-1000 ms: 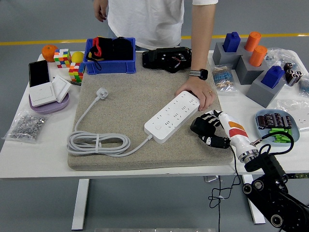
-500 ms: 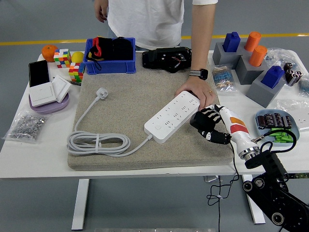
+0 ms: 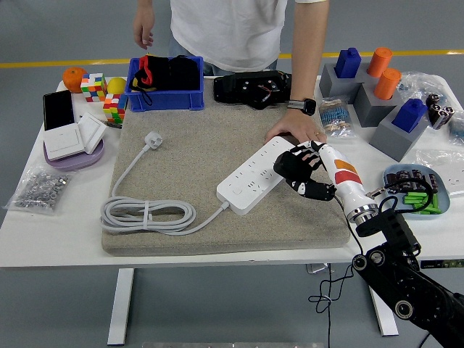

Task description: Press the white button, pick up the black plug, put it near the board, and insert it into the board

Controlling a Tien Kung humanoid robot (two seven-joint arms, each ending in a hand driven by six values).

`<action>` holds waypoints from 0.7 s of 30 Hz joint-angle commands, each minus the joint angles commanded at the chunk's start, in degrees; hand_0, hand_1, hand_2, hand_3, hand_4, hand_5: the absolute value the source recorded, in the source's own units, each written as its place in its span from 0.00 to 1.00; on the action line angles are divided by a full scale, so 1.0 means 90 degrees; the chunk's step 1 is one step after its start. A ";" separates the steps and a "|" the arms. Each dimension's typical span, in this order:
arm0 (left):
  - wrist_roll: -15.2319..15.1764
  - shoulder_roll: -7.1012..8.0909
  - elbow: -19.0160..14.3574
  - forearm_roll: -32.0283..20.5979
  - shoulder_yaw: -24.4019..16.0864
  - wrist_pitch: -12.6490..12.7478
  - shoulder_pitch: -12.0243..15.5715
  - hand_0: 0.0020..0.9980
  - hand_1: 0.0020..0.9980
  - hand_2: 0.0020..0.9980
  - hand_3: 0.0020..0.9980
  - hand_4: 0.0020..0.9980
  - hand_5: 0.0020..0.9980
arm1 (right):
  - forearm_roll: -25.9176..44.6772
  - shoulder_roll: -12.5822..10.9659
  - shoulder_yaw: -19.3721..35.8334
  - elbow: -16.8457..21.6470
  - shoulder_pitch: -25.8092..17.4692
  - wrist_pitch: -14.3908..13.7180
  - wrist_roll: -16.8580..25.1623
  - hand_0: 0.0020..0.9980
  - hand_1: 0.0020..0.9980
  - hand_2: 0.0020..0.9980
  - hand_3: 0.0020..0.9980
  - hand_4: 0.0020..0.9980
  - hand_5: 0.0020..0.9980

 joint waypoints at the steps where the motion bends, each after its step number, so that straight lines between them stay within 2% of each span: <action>1: 0.0001 0.0001 0.0000 0.0004 -0.0001 -0.0001 0.0000 0.69 0.68 0.66 0.69 0.57 0.18 | -0.0002 0.0019 0.0004 -0.0034 0.0034 -0.0001 0.0003 0.40 0.36 0.37 0.53 0.77 0.00; 10: 0.0003 0.0008 0.0000 -0.0003 0.0014 -0.0002 -0.0002 0.68 0.68 0.66 0.69 0.57 0.18 | -0.0030 0.0223 0.0060 -0.0517 0.0407 -0.0014 0.0074 0.39 0.35 0.37 0.53 0.78 0.00; 21: 0.0005 0.0008 0.0000 0.0018 0.0021 -0.0007 0.0003 0.69 0.68 0.66 0.69 0.57 0.18 | -0.0046 0.0349 0.0053 -0.0998 0.0535 -0.0058 0.0207 0.39 0.35 0.36 0.52 0.79 0.00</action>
